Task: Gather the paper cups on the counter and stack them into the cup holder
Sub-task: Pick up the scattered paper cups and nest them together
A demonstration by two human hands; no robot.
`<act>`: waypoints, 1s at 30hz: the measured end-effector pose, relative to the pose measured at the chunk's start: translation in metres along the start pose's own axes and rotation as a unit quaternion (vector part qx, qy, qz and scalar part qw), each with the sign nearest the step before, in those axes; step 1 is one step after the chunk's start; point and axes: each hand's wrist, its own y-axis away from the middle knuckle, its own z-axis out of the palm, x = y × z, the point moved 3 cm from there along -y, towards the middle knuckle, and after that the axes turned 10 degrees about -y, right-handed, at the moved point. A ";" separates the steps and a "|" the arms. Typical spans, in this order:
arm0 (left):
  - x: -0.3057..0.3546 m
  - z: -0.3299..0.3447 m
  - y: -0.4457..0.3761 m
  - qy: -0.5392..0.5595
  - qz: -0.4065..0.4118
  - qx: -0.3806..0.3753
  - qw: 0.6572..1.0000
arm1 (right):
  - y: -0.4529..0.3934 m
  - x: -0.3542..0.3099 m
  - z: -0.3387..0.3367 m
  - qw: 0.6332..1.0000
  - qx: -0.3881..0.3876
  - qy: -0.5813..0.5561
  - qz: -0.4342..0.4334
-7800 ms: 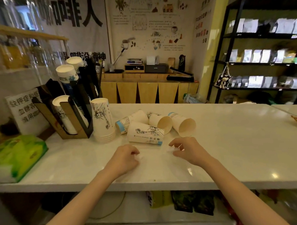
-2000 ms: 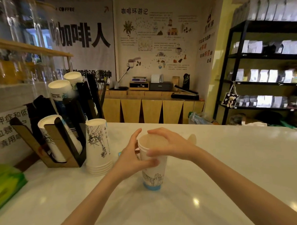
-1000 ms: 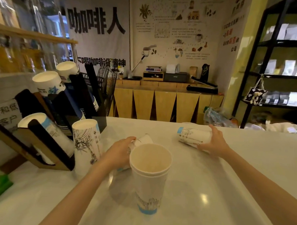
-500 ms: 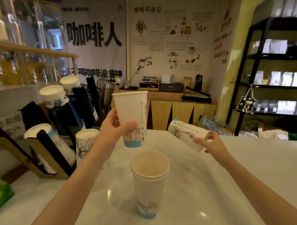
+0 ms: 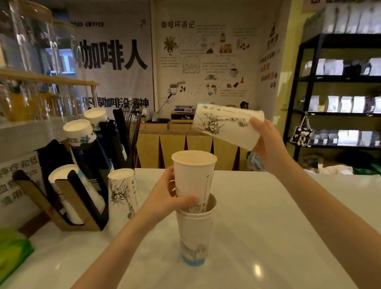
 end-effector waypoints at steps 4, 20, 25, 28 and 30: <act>-0.009 0.005 0.005 -0.021 -0.018 -0.025 0.999 | 0.008 -0.048 0.033 0.989 -0.073 0.112 -0.065; -0.024 0.004 0.018 -0.073 -0.011 -0.015 0.997 | 0.076 0.039 0.087 0.860 -0.285 0.421 0.055; -0.027 0.007 0.021 -0.076 0.002 0.011 0.997 | 0.088 0.064 0.082 0.869 -0.270 0.409 0.074; -0.028 0.008 0.024 -0.070 0.003 0.022 0.997 | 0.090 0.067 0.080 0.873 -0.262 0.403 0.073; -0.026 0.008 0.024 -0.085 0.014 0.023 0.996 | 0.088 0.065 0.078 0.877 -0.275 0.387 0.081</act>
